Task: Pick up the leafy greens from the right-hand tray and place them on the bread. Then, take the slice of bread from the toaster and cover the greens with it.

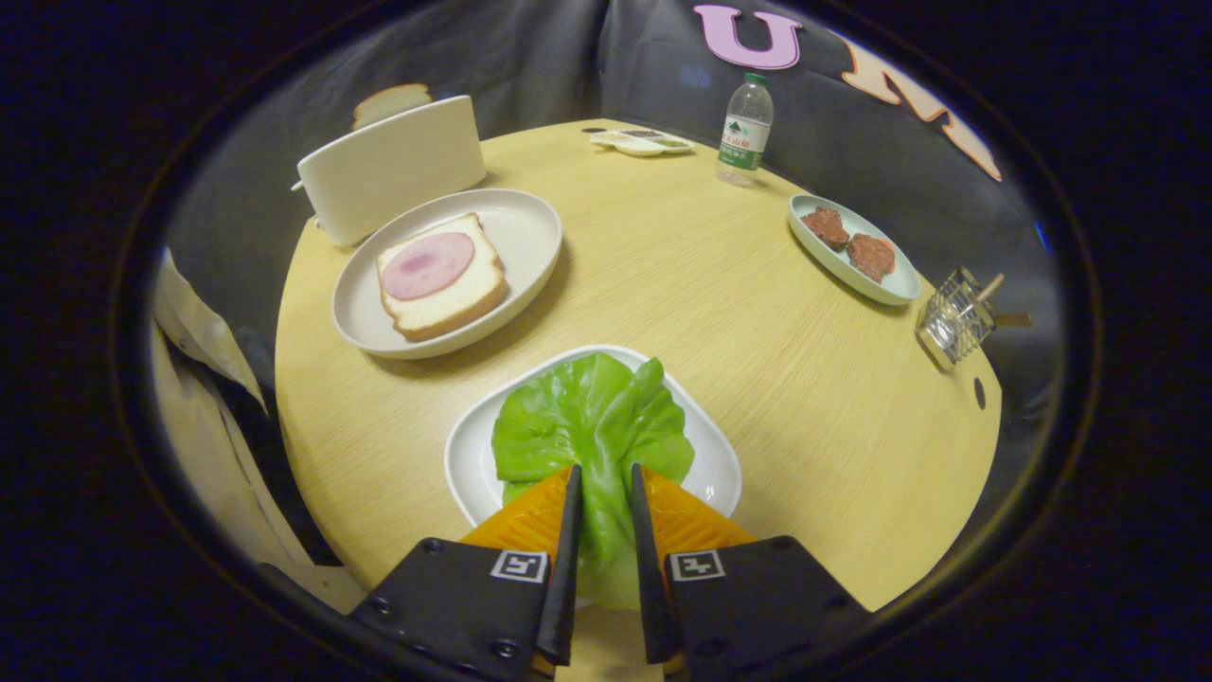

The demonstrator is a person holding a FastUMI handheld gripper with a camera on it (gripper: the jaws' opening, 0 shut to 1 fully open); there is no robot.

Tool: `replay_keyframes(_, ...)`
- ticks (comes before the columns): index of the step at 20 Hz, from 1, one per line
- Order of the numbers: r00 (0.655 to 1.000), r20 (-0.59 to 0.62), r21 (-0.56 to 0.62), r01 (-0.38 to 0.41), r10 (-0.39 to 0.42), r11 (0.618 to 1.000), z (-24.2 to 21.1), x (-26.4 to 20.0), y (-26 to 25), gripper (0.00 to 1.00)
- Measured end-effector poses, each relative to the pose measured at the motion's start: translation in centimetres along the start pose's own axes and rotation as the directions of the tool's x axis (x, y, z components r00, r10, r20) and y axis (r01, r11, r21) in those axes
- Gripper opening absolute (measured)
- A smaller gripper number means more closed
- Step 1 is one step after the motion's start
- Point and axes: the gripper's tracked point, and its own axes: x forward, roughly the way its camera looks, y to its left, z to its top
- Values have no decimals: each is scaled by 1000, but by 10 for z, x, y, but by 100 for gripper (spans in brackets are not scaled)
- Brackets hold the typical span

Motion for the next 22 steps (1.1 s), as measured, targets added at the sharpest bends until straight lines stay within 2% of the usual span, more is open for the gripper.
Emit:
replay_keyframes(2, 1000, -14, 19, 1, 0, 1000, -2, 0, 3, 12)
replay_keyframes(5, 1000, 2, 18, -12, 12, 1000, 10, -10, 11, 12)
replay_keyframes(16, 995, 102, -31, 26, -22, 999, 70, -52, 39, 12)
replay_keyframes(22, 990, 137, -86, 4, 8, 996, 110, -56, 70, 12)
